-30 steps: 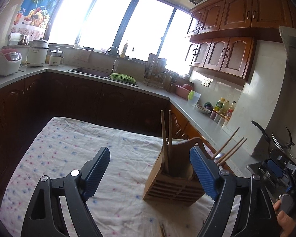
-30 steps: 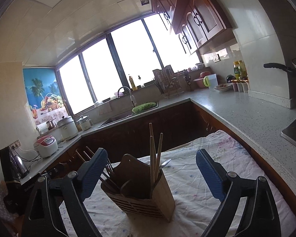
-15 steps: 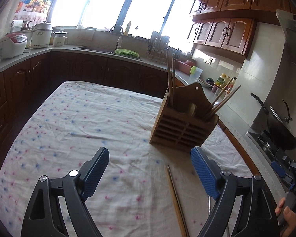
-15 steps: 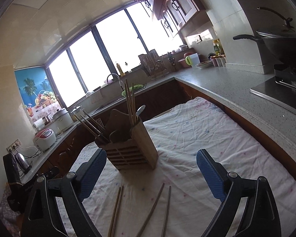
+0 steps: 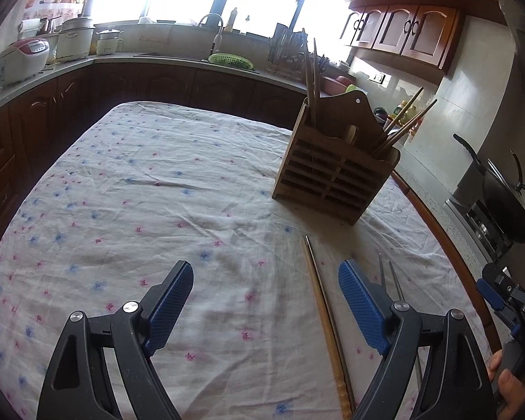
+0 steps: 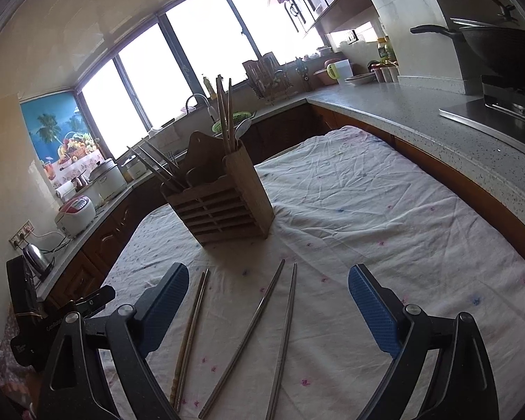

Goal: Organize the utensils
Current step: 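Move both grippers back to the remaining chopsticks on the cloth, then grasp a wooden chopstick with the left gripper while the right gripper grasps a steel one, then lift the held chopsticks and carry them above the wooden holder with both grippers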

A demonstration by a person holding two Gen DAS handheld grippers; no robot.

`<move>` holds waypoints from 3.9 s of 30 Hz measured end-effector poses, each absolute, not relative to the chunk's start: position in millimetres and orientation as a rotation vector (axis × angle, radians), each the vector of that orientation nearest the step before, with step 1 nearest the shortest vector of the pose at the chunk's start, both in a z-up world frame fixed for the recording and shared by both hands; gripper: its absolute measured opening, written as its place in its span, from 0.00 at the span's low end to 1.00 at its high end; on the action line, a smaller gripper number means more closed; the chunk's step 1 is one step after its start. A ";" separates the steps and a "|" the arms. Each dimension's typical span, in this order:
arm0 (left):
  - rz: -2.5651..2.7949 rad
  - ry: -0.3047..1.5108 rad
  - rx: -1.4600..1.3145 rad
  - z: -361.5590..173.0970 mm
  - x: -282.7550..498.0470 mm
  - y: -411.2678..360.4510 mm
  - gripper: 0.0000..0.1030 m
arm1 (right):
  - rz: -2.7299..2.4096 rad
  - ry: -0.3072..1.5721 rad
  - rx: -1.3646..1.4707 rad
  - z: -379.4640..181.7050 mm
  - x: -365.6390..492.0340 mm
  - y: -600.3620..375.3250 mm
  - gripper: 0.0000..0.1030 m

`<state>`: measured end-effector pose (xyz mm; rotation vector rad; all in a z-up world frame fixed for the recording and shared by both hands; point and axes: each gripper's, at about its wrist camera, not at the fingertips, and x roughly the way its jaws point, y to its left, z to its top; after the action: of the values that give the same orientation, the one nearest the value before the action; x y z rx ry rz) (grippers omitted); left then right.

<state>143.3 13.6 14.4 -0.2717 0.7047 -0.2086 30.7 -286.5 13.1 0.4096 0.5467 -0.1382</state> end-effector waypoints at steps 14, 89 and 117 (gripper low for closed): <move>-0.234 0.806 -0.196 8.5 181.2 -15.8 0.76 | -0.149 0.658 0.327 -1.1 56.6 -276.1 0.76; -0.416 0.605 -0.239 81.1 131.7 25.2 0.03 | -0.049 0.553 0.265 83.9 54.0 -248.6 0.04; -0.388 0.516 -0.278 102.4 115.1 47.7 0.03 | -0.009 0.447 0.246 116.3 49.8 -242.1 0.04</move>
<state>115.1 47.7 102.4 -0.2785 0.5163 -0.3877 49.8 -242.1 116.3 0.2465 0.4465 -0.0088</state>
